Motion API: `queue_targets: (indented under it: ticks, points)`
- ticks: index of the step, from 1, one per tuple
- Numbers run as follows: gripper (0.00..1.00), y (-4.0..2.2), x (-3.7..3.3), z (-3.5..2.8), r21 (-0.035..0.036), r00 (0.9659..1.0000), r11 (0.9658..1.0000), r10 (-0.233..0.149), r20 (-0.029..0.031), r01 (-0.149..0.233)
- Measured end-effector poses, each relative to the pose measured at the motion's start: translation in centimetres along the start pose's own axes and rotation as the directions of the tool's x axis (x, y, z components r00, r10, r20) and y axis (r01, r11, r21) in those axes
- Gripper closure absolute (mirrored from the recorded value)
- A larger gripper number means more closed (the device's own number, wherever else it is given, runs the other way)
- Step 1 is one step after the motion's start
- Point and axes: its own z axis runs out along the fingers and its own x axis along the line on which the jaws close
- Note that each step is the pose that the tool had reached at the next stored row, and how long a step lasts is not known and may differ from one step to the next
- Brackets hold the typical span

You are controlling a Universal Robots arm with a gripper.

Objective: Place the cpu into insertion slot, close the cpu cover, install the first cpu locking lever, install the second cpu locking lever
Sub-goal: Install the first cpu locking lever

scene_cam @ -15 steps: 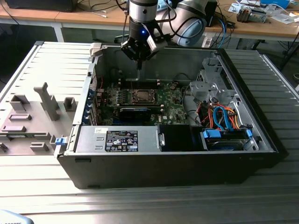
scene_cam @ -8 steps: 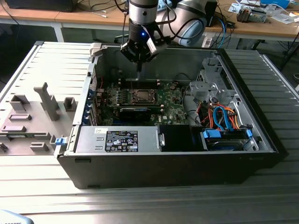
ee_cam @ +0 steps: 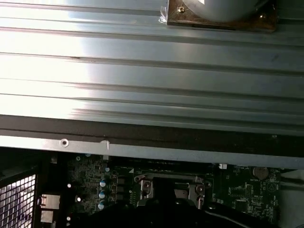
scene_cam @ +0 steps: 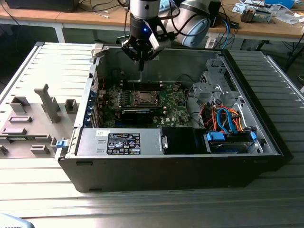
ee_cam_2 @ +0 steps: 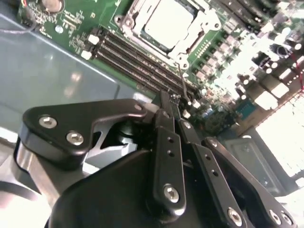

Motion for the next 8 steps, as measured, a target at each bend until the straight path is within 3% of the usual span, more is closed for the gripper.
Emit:
queue_targets:
  ticks: [6,8]
  points:
    - [0.89,0.17,3.14,0.14,0.0005,1.0000,1.0000,-0.001,0.0049,0.001]
    - [0.89,-0.06,3.98,0.66,0.0004,1.0000,1.0000,-0.001,0.0049,0.001]
